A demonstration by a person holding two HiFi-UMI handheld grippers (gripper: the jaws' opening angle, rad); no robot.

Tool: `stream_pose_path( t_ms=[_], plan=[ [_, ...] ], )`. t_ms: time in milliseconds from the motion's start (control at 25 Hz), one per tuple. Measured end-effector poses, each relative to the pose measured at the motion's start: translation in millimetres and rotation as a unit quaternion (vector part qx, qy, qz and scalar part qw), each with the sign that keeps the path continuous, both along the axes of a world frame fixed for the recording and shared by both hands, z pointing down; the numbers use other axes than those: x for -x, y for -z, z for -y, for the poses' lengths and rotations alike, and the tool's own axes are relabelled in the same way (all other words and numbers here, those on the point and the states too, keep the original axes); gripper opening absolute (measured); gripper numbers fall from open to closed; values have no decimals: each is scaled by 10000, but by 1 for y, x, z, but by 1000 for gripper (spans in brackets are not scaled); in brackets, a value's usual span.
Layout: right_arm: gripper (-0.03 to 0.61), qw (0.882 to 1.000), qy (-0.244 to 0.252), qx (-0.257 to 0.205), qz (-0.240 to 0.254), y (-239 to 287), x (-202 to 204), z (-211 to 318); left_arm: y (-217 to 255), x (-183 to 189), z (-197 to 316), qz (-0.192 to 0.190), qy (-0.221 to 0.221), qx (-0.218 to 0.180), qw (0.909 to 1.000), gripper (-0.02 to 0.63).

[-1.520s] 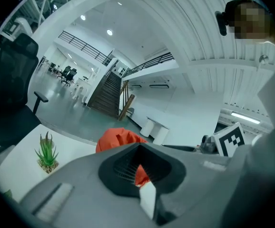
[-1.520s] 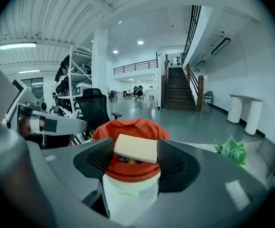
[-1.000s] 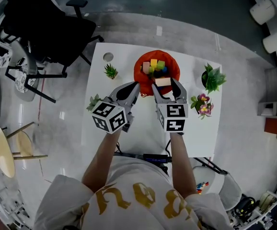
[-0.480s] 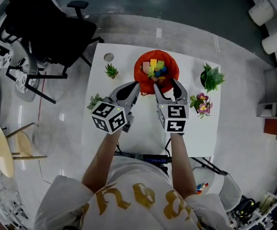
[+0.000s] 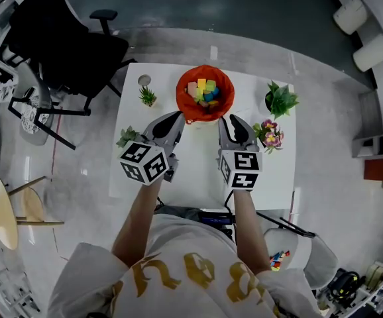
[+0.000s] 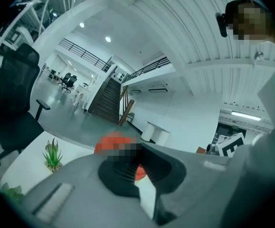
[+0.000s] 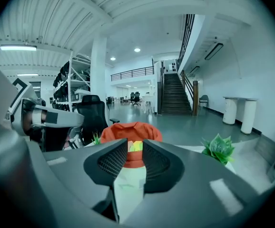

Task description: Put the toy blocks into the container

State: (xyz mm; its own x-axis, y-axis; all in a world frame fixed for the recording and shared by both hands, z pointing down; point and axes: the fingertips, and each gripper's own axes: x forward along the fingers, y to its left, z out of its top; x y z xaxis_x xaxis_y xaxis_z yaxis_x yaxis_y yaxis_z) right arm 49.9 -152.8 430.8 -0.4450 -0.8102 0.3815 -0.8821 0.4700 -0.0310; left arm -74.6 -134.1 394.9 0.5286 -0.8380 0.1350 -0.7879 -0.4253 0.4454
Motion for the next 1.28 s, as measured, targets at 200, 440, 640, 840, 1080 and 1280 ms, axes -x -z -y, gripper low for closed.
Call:
stream_pose_path(
  t_ms=[200, 440, 640, 840, 1080, 1280],
  plan=[
    [52, 9998, -159, -38, 70, 6, -17, -24, 9, -9, -22, 136, 22, -135, 9998, 0],
    [29, 9990, -76, 237, 380, 2, -25, -54, 13, -16, -48, 342, 69, -200, 9992, 0],
    [28, 9993, -64, 126, 351, 7, -35, -69, 17, -16, -63, 464, 203, -271, 9984, 0],
    [28, 9993, -113, 7, 347, 13, -41, -74, 23, -21, -70, 405, 197, -390, 9982, 0],
    [28, 9995, -118, -5, 309, 14, -42, -78, 26, -21, -74, 351, 188, -416, 9983, 0],
    [28, 9996, -85, 60, 274, 8, -42, -79, 21, -21, -75, 345, 194, -352, 9986, 0]
  ],
)
